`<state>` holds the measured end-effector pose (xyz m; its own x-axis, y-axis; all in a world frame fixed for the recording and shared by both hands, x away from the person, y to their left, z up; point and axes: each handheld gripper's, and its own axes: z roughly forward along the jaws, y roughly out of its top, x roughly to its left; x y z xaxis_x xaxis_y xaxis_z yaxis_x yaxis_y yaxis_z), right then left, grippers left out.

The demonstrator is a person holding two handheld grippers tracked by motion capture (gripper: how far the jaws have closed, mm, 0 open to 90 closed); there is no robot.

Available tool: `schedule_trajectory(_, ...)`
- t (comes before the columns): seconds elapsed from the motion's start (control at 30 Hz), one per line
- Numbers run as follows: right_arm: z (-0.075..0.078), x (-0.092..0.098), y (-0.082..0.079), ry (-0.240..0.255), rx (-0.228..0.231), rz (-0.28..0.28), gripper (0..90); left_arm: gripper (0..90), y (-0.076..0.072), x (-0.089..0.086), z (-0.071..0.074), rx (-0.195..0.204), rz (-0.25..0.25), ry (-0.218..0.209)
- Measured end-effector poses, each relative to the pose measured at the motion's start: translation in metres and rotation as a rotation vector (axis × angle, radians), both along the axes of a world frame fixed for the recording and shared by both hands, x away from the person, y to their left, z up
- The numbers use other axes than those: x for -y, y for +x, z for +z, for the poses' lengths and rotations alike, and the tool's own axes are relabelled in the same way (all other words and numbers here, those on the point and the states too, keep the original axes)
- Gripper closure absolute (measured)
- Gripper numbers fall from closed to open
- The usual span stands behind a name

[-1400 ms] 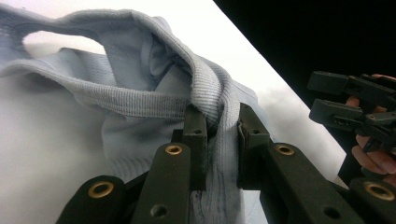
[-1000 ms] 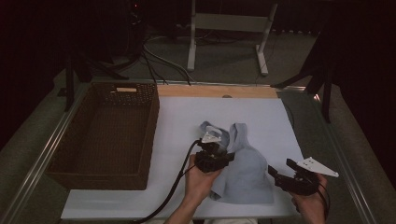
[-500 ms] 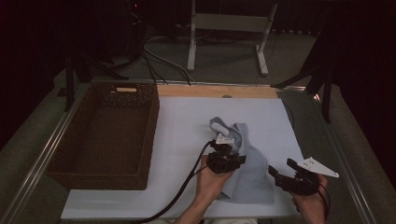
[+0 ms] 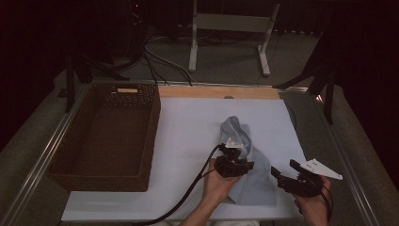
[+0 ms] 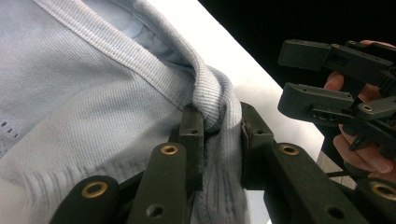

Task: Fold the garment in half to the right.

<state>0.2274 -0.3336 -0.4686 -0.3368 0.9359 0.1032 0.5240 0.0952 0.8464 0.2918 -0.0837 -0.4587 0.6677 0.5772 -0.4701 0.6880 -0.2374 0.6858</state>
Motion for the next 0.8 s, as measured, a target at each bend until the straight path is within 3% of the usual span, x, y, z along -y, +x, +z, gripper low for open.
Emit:
schedule_trajectory(0.27, 0.0001, 0.0001, -0.0005, 0.0, 0.003, 0.002, 17.6, 58.9, -0.0007, 0.0004, -0.0015, 0.027, -0.02, 0.001)
schedule_trajectory(0.37, 0.0, 0.0003, -0.0006, 0.0, 0.005, 0.003, 17.5, 54.7, -0.0002, -0.0001, -0.0014, 0.032, -0.03, -0.017)
schedule_trajectory(0.4, 0.0, 0.0003, -0.0007, 0.001, 0.007, 0.003, 17.4, 46.9, -0.0001, 0.0, -0.0011, 0.039, -0.025, -0.016)
schedule_trajectory(0.6, -0.0002, -0.0002, -0.001, 0.003, 0.007, 0.006, 17.2, 40.1, 0.0014, -0.0035, -0.0001, 0.064, -0.004, -0.015)
schedule_trajectory(0.8, -0.0001, -0.001, -0.0009, 0.003, 0.008, 0.007, 17.1, 26.8, 0.0016, -0.0083, 0.0037, 0.101, 0.009, -0.005)
